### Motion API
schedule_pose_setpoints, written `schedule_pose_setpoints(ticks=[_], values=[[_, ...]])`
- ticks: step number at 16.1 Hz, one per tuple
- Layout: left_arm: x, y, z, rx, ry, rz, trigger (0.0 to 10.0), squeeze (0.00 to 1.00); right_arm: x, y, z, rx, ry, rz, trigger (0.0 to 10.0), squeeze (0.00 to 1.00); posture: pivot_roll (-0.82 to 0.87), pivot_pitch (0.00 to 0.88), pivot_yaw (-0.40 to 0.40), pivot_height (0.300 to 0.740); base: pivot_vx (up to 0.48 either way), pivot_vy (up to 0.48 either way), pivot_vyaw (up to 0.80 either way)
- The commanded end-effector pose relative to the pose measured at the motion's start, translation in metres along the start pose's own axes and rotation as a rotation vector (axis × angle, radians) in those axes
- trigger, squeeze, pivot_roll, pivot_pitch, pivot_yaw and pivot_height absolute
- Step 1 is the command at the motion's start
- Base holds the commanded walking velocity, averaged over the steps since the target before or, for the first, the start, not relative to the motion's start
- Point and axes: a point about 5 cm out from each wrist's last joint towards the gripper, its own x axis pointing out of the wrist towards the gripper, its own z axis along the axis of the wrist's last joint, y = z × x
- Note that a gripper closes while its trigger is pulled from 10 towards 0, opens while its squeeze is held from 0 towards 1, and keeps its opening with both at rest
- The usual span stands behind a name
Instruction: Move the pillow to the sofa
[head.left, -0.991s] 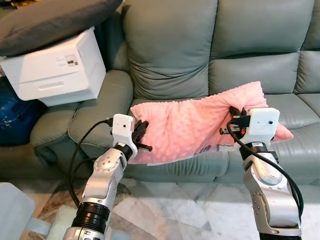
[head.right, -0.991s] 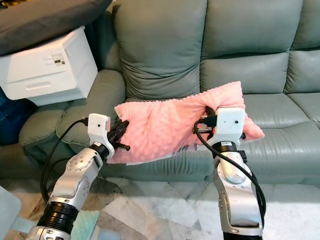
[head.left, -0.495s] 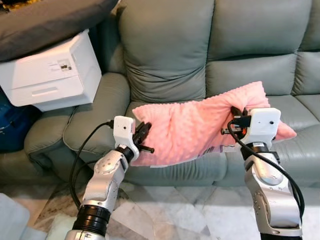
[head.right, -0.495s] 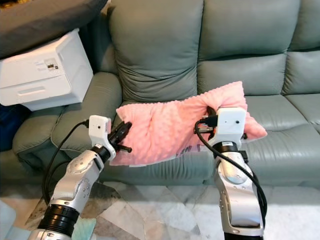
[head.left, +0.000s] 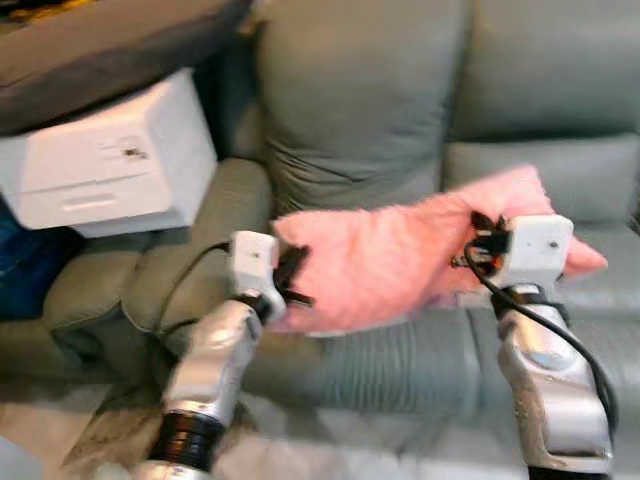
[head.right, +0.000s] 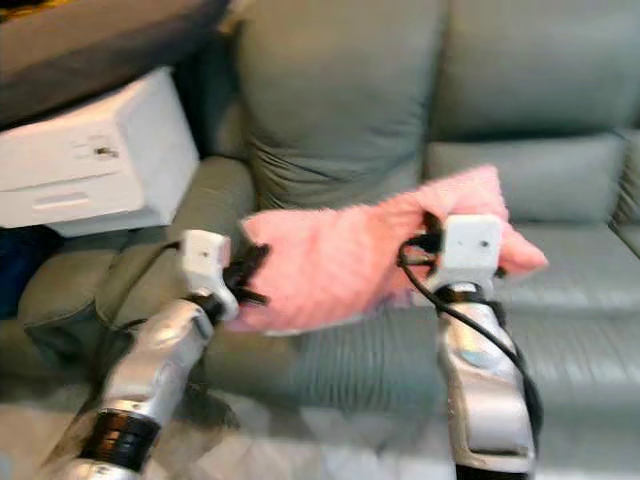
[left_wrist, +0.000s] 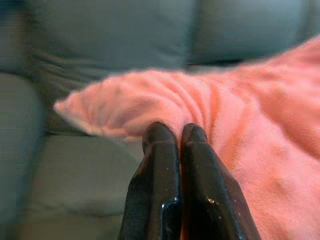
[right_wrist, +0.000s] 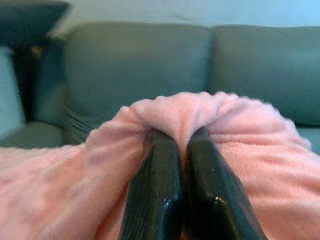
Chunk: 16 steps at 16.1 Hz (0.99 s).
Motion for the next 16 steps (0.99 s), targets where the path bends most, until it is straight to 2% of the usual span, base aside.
schedule_pose_setpoints(ticks=[1,2,5,16], values=[[0.004,-0.009,0.006,0.002,-0.021,-0.027,10.0,0.0,-0.003,-0.004,0.004,-0.015,-0.022,-0.004,10.0,0.0,-0.23,0.065,0.103,0.74,0.454,0.0,0.0],[0.004,-0.009,0.005,0.007,-0.016,-0.025,10.0,0.0,-0.003,-0.004,0.004,-0.017,-0.021,-0.003,10.0,0.0,-0.23,0.063,0.103,0.74,0.442,0.0,0.0],[0.005,-0.005,0.003,0.056,0.004,0.015,10.0,0.0,-0.003,-0.004,0.003,-0.017,-0.018,0.001,10.0,0.0,-0.23,0.063,0.103,0.74,0.0,0.0,0.0],[0.002,0.002,-0.008,0.079,0.042,0.047,10.0,0.0,-0.005,0.001,-0.001,-0.001,-0.008,0.008,10.0,0.0,-0.22,0.069,0.107,0.74,0.0,0.0,0.0]])
